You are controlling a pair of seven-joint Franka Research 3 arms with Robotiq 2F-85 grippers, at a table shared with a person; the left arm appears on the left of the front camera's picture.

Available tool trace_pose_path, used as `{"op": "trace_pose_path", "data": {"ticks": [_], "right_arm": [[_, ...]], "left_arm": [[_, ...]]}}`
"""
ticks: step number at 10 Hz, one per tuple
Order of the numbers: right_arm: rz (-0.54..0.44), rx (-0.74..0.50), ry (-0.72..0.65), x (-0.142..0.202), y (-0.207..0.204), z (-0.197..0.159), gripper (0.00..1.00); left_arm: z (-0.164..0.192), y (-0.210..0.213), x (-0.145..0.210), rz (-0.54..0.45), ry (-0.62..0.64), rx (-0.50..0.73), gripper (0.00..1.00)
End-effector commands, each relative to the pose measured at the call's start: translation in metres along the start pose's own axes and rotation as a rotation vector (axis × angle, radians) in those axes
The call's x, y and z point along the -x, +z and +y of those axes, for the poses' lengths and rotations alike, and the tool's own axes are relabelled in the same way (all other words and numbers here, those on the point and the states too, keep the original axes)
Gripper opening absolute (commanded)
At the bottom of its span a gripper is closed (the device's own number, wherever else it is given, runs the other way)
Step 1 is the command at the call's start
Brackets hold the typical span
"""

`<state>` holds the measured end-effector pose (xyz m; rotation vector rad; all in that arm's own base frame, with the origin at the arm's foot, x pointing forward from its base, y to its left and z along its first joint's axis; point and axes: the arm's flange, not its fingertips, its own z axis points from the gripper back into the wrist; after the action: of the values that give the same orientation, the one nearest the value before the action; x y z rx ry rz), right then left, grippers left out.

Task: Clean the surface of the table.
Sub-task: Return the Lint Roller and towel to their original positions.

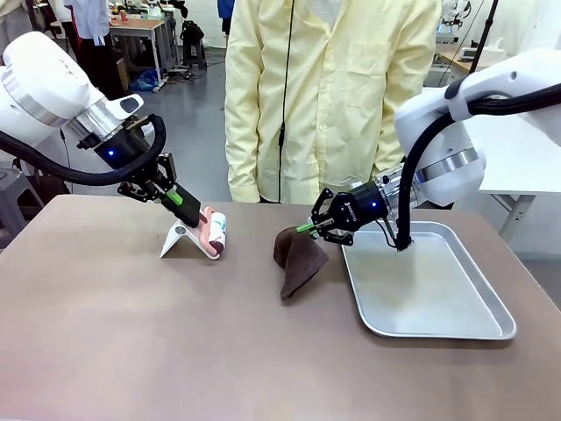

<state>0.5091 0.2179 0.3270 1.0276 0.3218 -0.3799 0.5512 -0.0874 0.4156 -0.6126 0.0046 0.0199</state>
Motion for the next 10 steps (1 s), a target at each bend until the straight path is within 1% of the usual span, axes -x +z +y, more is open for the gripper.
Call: {"op": "trace_pose_path", "data": {"ticks": [1,2,3,5,6,7,8,9,10], "right_arm": [[0.011,-0.021,0.006,0.000,0.002,-0.001,0.57],[0.005,-0.022,0.002,0.000,0.003,-0.001,0.63],[0.003,-0.022,-0.003,-0.001,0.003,-0.001,1.00],[-0.009,-0.015,-0.018,-0.001,0.006,-0.002,1.00],[-0.069,0.036,-0.028,-0.004,0.008,-0.003,0.86],[-0.056,0.115,-0.057,-0.007,0.004,-0.002,0.96],[-0.077,0.191,-0.072,-0.008,0.000,0.001,1.00],[-0.110,0.278,-0.069,-0.005,-0.001,0.005,1.00],[-0.164,0.345,-0.056,0.002,0.001,0.011,1.00]], "left_arm": [[-0.002,0.003,-0.004,0.015,0.025,-0.040,0.50],[-0.002,0.003,-0.004,0.016,0.025,-0.044,0.78],[-0.003,0.003,-0.003,0.013,0.023,-0.043,1.00],[-0.003,0.004,-0.003,0.010,0.023,-0.041,1.00],[-0.003,0.005,-0.004,0.008,0.025,-0.036,1.00],[-0.003,0.007,-0.004,0.006,0.027,-0.037,1.00],[-0.003,0.009,-0.003,0.005,0.028,-0.030,1.00],[-0.002,0.013,-0.001,-0.005,0.029,-0.020,1.00],[0.000,0.019,0.002,-0.013,0.029,-0.012,1.00]]}}
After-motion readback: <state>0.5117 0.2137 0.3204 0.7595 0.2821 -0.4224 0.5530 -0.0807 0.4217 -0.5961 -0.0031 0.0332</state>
